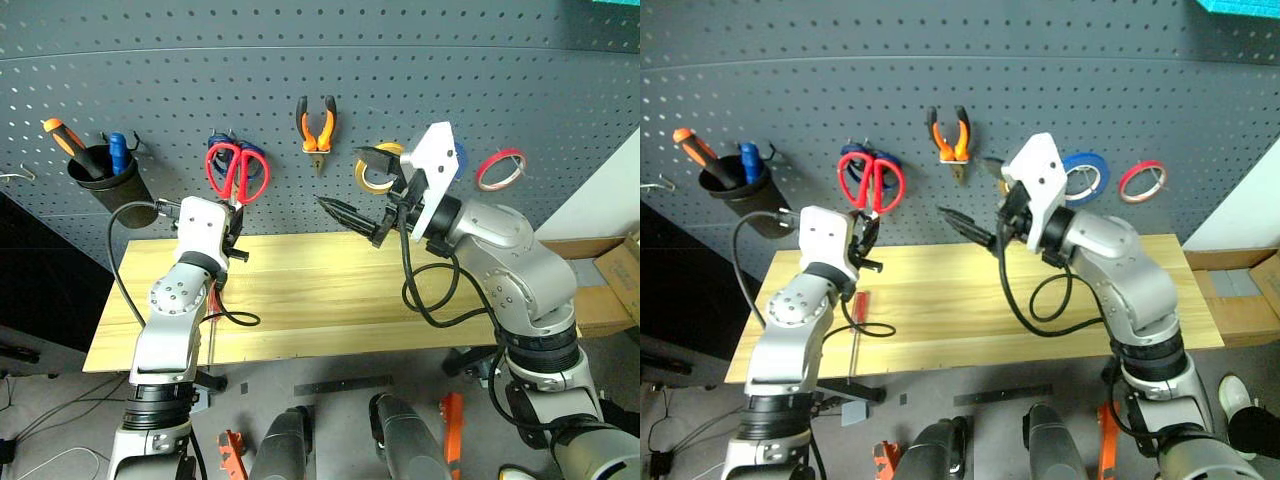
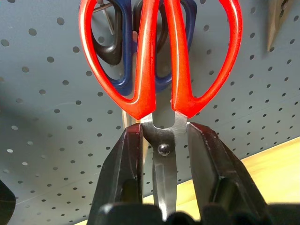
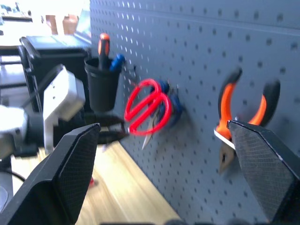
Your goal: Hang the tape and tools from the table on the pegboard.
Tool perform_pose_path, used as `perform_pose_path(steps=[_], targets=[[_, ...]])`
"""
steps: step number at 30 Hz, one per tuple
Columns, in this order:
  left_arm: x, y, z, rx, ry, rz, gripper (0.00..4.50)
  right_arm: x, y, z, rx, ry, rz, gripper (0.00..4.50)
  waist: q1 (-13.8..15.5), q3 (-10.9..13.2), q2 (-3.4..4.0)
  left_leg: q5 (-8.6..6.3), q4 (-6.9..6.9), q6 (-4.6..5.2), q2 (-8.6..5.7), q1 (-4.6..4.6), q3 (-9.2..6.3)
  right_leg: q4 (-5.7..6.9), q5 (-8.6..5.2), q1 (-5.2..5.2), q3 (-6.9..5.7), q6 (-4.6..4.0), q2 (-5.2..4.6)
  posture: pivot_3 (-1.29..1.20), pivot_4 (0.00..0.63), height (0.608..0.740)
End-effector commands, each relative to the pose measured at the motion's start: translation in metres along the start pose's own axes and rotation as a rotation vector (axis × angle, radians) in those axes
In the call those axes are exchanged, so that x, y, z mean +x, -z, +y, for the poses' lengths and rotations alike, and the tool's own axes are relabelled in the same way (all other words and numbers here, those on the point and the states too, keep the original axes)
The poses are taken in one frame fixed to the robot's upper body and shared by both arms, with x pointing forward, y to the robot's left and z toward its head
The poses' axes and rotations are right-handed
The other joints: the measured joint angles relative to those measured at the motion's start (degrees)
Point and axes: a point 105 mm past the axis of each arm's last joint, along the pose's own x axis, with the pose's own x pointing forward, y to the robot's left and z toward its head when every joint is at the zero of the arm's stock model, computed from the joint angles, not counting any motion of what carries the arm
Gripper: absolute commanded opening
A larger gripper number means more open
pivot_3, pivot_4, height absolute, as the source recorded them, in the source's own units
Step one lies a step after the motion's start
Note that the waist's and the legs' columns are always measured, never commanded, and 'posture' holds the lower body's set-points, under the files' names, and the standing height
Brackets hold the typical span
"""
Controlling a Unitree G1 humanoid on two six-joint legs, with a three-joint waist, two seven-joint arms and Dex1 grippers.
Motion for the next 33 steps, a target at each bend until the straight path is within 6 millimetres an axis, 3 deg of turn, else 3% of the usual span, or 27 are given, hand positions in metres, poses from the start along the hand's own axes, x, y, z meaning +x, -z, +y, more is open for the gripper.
perform_pose_path(steps=[1, 6, 11, 15, 22, 33], targets=[[-0.002, -0.004, -0.002, 0.008, 0.014, -0.010, 2.77, -0.002, -0.019, 0.006, -0.039, -0.025, -0.075, 4.50, 0.0, 0.0, 0.00, 0.00, 0.00, 0.00, 0.00, 0.00, 0.00, 0.00, 0.00, 0.00, 0.00, 0.00, 0.00, -0.14, 0.232, 0.740], [-0.019, 0.029, -0.015, -0.031, 0.064, 0.137, 4.44, -0.002, 0.010, 0.015, 0.012, -0.033, 0.052, 4.50, -0.1, 0.0, 0.00, 0.00, -0.05, 0.00, 0.00, 0.01, 0.03, -0.01, 0.00, -0.02, 0.03, -0.01, -0.02, -0.14, 0.233, 0.740], [-0.042, 0.074, -0.016, -0.106, 0.106, 0.369, 4.49, -0.003, 0.053, 0.038, 0.135, -0.027, 0.267, 4.50, -0.1, 0.0, 0.01, 0.00, -0.05, 0.00, 0.03, -0.01, 0.00, 0.05, -0.01, -0.08, 0.00, -0.02, -0.02, -0.13, 0.246, 0.740], [-0.062, 0.116, 0.020, -0.188, 0.002, 0.598, 4.49, -0.002, 0.079, 0.071, 0.274, -0.056, 0.433, 4.50, -0.3, 0.0, 0.01, 0.00, 0.00, 0.00, 0.10, 0.03, 0.01, 0.08, -0.01, -0.06, 0.01, -0.01, 0.04, -0.12, 0.258, 0.740], [-0.069, 0.156, 0.046, -0.350, -0.051, 0.832, 4.49, 0.009, 0.085, 0.094, 0.346, -0.081, 0.516, 4.50, 0.1, 0.0, 0.01, 0.00, 0.02, 0.00, 0.19, 0.03, -0.02, 0.02, -0.12, -0.04, -0.01, 0.17, 0.21, -0.12, 0.273, 0.740], [-0.041, 0.171, 0.031, -0.355, 0.036, 0.890, 4.49, 0.029, 0.075, 0.094, 0.304, -0.095, 0.493, 4.50, -0.2, 0.1, -0.12, -0.01, -0.07, -0.02, 0.24, 0.01, 0.03, -0.01, 0.05, -0.16, 0.00, -0.10, 0.18, -0.14, 0.280, 0.740]])
